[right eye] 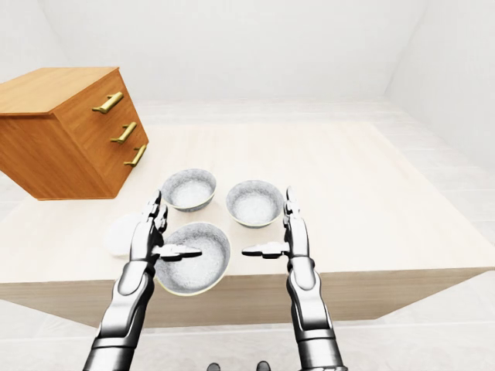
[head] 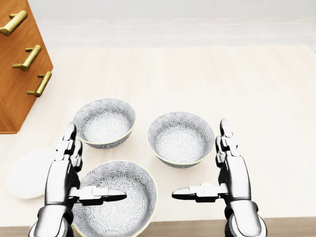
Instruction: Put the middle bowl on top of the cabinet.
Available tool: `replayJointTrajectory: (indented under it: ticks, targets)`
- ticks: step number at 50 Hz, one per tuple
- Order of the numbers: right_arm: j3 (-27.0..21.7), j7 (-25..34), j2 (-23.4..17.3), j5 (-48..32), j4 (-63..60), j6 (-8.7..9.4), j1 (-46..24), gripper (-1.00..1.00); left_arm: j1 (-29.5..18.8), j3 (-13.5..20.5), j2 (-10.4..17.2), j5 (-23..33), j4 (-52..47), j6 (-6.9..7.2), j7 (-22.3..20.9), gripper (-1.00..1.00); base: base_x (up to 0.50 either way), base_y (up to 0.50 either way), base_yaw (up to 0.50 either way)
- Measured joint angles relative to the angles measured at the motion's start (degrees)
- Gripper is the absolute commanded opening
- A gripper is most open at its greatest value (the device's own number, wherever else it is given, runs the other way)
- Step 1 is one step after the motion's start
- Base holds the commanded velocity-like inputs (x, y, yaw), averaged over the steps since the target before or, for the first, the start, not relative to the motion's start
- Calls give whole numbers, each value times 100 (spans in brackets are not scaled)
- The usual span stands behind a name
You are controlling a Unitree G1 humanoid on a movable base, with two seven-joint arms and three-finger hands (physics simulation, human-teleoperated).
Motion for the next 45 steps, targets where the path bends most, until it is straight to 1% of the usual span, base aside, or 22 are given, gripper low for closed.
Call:
replayJointTrajectory:
  ticks: [4, 10, 13, 19, 28, 29, 31, 35, 39, 41, 45]
  targets:
    - [30, 75, -55, 26, -294, 106, 197, 100, 245, 38, -48, -59, -337, -14, -166, 100, 0, 0, 0]
    - [44, 185, -78, -36, -509, 193, 364, 100, 458, 79, -56, -280, -667, -2, -325, 100, 0, 0, 0]
    - [43, 227, -73, -75, -548, 227, 409, 100, 495, 92, -42, -398, -731, 47, -382, 100, 0, 0, 0]
    - [34, 300, -66, -153, -576, 261, 447, 100, 517, 91, -9, -472, -746, 70, -374, 100, 0, 0, 0]
    - [22, 382, -39, -198, -811, 237, 564, 100, 615, 75, 17, -544, -885, 79, -350, 100, 0, 0, 0]
    - [20, 414, -27, -151, -901, 262, 592, 100, 632, 85, 19, -566, -923, 85, -349, 100, 0, 0, 0]
    - [14, 442, -16, -104, -1077, 329, 636, 100, 659, 111, 26, -621, -1006, 122, -346, 100, 0, 0, 0]
    - [-63, 484, -9, 79, -1658, 620, 699, 100, 723, 163, 42, -714, -1229, 216, -325, 100, 0, 0, 0]
    - [-185, 550, -21, 309, -2160, 864, 778, 100, 839, 181, 41, -892, -1605, 432, -369, 100, 0, 0, 0]
    - [-249, 583, -37, 416, -2408, 864, 816, 100, 890, 182, 48, -960, -1818, 544, -393, 100, 0, 0, 0]
    - [-404, 608, -63, 639, -2932, 864, 845, 100, 931, 193, 63, -1051, -2124, 544, -440, 100, 0, 0, 0]
